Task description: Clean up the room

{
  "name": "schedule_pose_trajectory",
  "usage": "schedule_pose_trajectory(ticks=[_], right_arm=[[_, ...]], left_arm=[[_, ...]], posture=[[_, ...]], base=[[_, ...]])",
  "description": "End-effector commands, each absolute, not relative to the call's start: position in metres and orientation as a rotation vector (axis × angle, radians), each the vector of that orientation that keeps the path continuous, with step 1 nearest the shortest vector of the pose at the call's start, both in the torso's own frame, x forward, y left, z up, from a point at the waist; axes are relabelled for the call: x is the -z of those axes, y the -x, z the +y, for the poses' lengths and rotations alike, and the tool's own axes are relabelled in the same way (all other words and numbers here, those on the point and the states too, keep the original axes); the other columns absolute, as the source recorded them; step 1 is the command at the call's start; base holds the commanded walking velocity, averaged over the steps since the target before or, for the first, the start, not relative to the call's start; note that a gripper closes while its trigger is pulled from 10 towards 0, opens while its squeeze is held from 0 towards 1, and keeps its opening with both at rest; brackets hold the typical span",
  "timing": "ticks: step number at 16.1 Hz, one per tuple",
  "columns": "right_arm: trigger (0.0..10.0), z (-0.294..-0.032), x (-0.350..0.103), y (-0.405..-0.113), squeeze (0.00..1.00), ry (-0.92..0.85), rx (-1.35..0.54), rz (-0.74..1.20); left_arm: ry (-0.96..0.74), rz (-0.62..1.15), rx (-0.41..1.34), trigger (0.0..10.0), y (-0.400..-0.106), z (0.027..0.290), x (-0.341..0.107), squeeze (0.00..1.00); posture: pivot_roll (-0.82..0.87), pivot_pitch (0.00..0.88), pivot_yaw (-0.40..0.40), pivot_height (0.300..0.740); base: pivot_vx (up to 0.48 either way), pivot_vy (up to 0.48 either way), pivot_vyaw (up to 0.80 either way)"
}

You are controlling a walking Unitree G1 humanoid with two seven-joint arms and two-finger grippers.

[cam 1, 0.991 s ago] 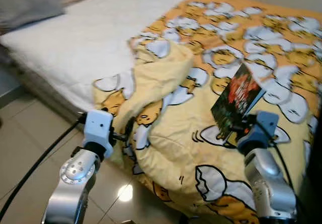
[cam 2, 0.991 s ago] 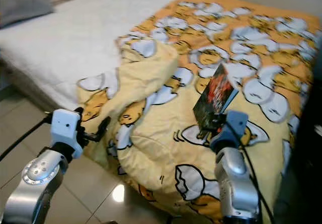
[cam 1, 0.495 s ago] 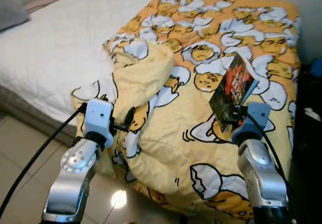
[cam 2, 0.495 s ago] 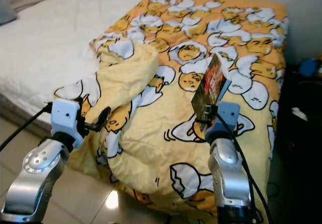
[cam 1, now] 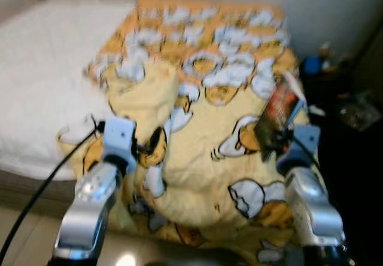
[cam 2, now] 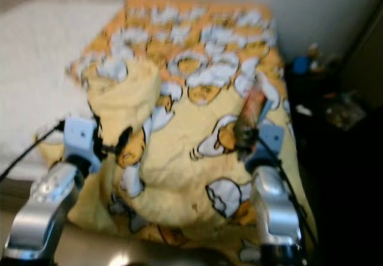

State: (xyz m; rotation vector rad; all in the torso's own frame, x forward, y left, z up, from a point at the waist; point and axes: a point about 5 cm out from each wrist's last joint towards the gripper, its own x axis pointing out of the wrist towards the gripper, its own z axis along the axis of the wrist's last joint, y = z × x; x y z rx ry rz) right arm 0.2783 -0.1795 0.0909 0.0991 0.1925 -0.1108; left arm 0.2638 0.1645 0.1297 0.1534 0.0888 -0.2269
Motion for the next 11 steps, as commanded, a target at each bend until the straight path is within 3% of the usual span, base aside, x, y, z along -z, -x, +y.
schedule_pose_trajectory(ticks=[1,7,11], right_arm=[[10.0,-0.1676,-0.1034,-0.2855,0.00,-0.117,0.065,0.142],[10.0,-0.1683,-0.1040,-0.2864,0.00,-0.103,0.071,0.149],[10.0,-0.1684,-0.1036,-0.2869,0.00,-0.102,0.081,0.152]], left_arm=[[-0.173,0.095,0.191,10.0,-0.2644,0.1745,-0.1302,0.00],[-0.171,0.095,0.182,10.0,-0.2660,0.1769,-0.1304,0.00],[-0.171,0.097,0.180,10.0,-0.2664,0.1784,-0.1300,0.00]], posture=[[0.00,0.000,0.028,0.740],[0.00,0.000,0.025,0.740],[0.00,0.000,0.024,0.740]], base=[[0.000,0.345,-0.46],[0.000,0.361,-0.65],[0.000,0.395,-0.11]])
